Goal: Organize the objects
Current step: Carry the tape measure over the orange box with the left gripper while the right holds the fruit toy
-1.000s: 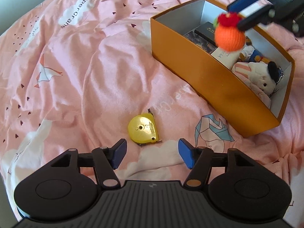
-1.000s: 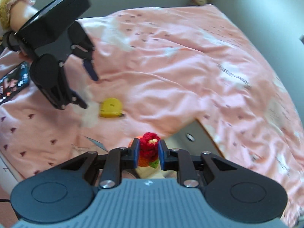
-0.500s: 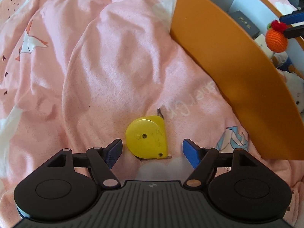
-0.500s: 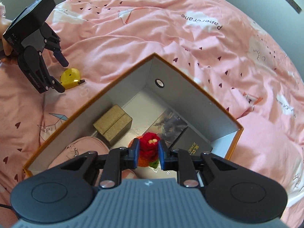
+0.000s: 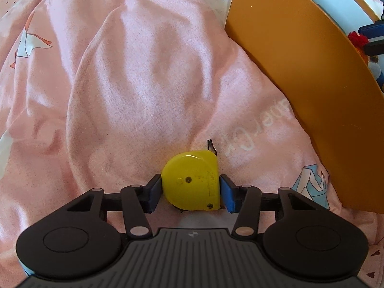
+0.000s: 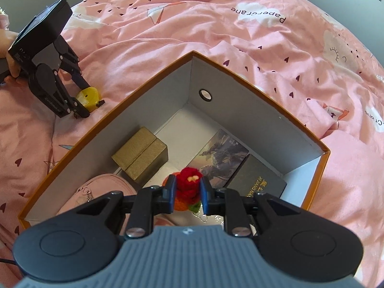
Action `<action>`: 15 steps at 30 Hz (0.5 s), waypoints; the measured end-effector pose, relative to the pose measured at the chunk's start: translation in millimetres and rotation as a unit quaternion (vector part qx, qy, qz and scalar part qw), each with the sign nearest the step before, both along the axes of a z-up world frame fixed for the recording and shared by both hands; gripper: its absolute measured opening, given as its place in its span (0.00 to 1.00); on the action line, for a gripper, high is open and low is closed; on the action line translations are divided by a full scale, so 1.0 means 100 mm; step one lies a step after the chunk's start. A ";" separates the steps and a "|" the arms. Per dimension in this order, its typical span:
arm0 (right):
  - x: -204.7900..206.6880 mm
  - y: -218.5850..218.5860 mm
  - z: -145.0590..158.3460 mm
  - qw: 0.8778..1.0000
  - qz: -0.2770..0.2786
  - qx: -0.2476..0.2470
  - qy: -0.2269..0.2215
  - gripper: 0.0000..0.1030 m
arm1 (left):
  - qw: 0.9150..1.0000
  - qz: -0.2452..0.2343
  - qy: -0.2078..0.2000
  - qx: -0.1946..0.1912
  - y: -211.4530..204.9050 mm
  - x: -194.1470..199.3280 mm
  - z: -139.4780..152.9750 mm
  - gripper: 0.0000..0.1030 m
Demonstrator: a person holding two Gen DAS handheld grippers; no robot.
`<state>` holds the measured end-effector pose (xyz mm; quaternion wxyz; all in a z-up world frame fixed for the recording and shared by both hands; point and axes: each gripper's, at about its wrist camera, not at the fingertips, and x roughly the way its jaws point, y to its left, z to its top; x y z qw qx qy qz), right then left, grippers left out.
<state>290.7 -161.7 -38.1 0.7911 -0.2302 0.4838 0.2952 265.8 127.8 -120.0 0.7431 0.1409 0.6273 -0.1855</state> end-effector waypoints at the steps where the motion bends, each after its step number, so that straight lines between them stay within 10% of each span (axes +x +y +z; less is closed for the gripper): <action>1: 0.01 -0.02 0.00 1.000 -0.004 0.002 0.001 0.21 | 1.000 0.003 -0.002 0.000 0.00 -0.01 0.02 0.56; 15: -0.07 -0.16 0.15 0.999 -0.024 0.023 -0.019 0.21 | 0.986 -0.104 -0.129 -0.013 -0.41 -0.29 1.16 0.56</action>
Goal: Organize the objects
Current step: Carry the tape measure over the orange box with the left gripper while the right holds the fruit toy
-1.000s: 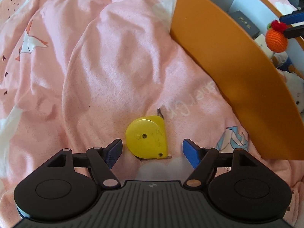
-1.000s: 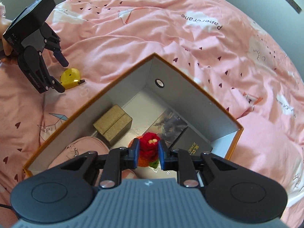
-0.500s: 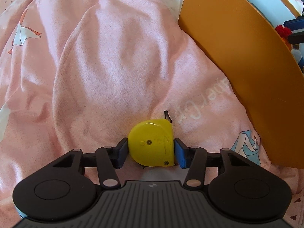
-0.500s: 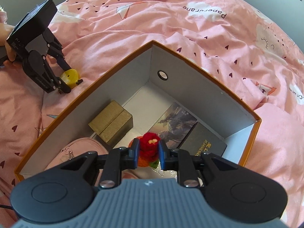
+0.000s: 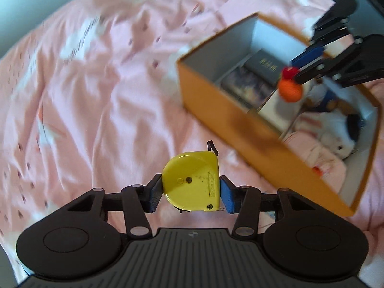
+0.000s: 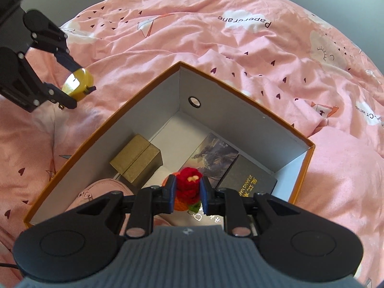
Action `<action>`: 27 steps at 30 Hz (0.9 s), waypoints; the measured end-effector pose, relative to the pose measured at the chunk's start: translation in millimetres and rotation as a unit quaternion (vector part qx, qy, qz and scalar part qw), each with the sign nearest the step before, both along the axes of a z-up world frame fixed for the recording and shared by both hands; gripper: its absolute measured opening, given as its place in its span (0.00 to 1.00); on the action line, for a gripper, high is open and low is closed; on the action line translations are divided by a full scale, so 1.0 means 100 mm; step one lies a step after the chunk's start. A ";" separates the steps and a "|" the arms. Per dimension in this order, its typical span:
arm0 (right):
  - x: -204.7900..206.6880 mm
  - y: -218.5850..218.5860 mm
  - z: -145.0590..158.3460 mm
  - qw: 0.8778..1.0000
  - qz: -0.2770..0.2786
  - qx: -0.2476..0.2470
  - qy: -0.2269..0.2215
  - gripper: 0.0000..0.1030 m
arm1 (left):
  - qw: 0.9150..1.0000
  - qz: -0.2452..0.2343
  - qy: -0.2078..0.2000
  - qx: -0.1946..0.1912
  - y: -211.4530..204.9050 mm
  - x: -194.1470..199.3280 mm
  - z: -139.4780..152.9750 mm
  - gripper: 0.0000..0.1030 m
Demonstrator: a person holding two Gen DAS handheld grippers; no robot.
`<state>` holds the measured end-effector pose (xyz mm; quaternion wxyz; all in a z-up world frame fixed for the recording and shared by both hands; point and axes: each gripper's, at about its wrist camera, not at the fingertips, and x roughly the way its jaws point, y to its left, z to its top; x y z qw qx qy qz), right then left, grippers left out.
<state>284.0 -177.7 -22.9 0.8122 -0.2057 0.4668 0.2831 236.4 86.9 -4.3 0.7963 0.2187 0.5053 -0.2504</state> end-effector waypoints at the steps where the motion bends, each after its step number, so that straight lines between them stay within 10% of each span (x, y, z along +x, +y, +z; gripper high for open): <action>1: -0.01 -0.02 0.02 1.000 -0.003 0.001 -0.002 0.21 | 1.000 -0.015 -0.009 0.003 -0.16 0.00 0.06 0.56; 10: -0.04 -0.18 0.07 1.000 -0.015 0.019 -0.019 0.21 | 0.984 -0.153 -0.065 0.068 -1.23 0.21 0.04 0.56; 27: 0.25 -0.33 -0.25 0.997 -0.039 0.059 -0.004 0.21 | 0.936 -0.259 0.009 0.239 -1.72 0.91 -1.00 0.56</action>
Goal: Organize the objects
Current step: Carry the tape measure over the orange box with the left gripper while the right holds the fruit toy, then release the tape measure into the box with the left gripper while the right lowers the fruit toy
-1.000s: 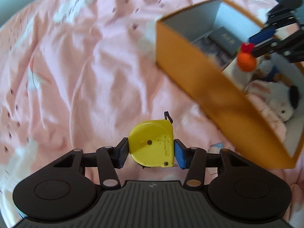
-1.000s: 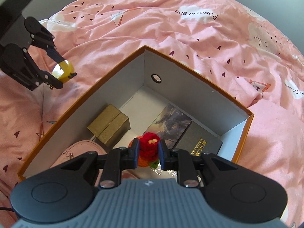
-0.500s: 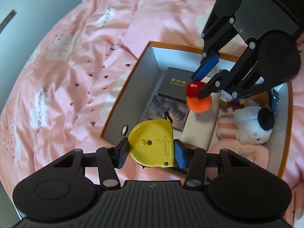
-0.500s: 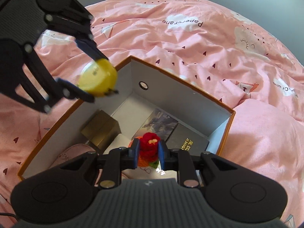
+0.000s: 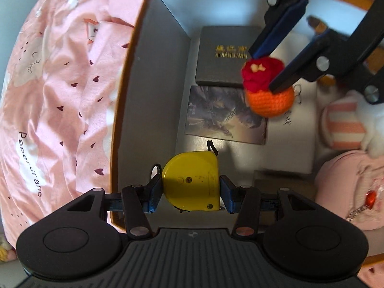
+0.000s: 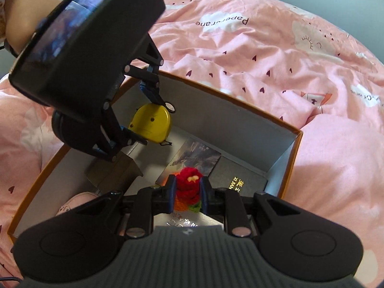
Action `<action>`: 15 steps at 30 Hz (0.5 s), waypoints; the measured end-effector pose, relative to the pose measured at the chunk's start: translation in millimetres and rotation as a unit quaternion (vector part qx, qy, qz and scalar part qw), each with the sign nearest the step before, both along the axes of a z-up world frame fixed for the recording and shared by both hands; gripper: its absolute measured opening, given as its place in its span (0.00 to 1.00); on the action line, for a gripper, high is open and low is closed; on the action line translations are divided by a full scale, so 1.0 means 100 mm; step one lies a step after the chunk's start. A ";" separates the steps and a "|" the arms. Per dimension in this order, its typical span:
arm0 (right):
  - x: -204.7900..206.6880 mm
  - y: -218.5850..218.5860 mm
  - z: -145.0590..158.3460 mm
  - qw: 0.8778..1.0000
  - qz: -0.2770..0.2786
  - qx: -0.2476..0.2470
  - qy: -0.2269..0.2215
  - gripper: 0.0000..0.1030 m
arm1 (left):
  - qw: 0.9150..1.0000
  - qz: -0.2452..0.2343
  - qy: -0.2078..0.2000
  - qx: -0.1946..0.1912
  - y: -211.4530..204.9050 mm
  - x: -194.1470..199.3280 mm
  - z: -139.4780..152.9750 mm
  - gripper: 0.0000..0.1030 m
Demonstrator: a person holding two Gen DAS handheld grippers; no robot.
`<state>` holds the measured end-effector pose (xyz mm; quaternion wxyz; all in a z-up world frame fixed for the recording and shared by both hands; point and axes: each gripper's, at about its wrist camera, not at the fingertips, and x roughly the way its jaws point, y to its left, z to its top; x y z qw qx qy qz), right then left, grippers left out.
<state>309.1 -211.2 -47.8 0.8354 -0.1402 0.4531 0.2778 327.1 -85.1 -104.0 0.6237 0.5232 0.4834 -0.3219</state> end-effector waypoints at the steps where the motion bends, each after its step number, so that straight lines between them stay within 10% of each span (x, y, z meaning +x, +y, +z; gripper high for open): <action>1: 0.00 0.00 -0.01 1.000 0.000 0.002 0.001 0.21 | 1.000 0.000 0.001 0.008 -0.01 0.01 -0.03 0.56; 15: -0.01 -0.04 -0.09 1.000 -0.004 0.011 0.009 0.21 | 0.997 -0.019 -0.038 0.067 0.08 0.00 -0.31 0.58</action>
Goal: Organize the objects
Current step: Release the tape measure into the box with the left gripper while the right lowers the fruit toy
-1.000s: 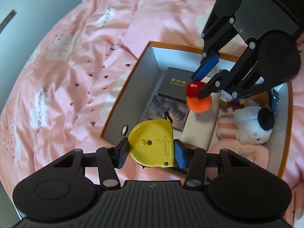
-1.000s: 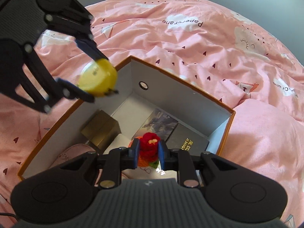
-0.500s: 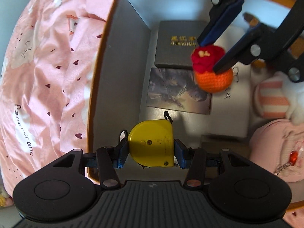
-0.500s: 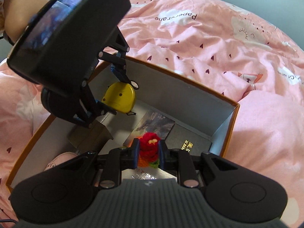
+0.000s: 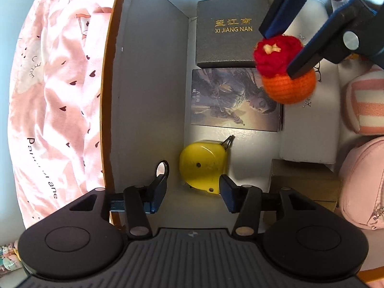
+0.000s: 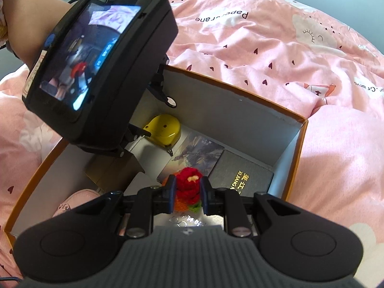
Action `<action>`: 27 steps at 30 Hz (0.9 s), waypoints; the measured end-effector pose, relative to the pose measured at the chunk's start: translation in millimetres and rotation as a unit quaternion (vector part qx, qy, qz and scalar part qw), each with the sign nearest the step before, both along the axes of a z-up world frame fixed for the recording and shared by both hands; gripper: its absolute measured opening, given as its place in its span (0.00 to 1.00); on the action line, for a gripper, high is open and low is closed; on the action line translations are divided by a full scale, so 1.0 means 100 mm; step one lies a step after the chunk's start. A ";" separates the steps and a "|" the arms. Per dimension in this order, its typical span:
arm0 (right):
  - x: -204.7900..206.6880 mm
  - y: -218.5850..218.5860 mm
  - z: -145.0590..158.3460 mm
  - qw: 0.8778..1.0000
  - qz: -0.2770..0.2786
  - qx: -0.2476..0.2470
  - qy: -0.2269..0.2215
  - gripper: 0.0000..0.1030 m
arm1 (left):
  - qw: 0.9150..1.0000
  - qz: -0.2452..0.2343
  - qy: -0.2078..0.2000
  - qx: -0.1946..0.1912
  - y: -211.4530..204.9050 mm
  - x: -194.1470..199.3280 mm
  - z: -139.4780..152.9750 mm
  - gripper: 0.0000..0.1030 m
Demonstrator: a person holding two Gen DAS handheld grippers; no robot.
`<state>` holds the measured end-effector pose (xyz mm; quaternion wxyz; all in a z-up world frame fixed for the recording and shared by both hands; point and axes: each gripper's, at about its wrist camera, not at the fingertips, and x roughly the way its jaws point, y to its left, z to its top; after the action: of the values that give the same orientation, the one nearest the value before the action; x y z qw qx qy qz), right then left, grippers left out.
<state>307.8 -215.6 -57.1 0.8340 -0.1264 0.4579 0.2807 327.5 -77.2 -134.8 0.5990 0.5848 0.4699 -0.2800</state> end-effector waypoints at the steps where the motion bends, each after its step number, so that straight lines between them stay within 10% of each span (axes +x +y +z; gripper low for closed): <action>1: 0.00 0.00 0.00 1.000 -0.001 0.000 0.000 0.21 | 1.000 -0.001 -0.005 0.001 0.02 0.00 -0.01 0.58; 9: 0.04 0.00 0.03 0.999 -0.014 0.043 0.012 0.21 | 0.994 0.060 -0.020 -0.084 0.30 0.03 0.33 0.58; 17: 0.21 0.22 -0.02 0.996 -0.037 0.071 0.025 0.21 | 0.961 0.157 -0.040 -0.223 0.42 -0.14 0.78 0.58; 27: 0.37 0.46 -0.21 0.997 -0.043 0.058 0.041 0.21 | 0.935 0.209 -0.050 -0.283 0.55 -0.15 0.93 0.59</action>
<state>344.4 -169.8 -78.2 0.8319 -0.0464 0.4793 0.2757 312.0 -21.9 -41.6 0.8073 0.2932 0.4523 -0.2401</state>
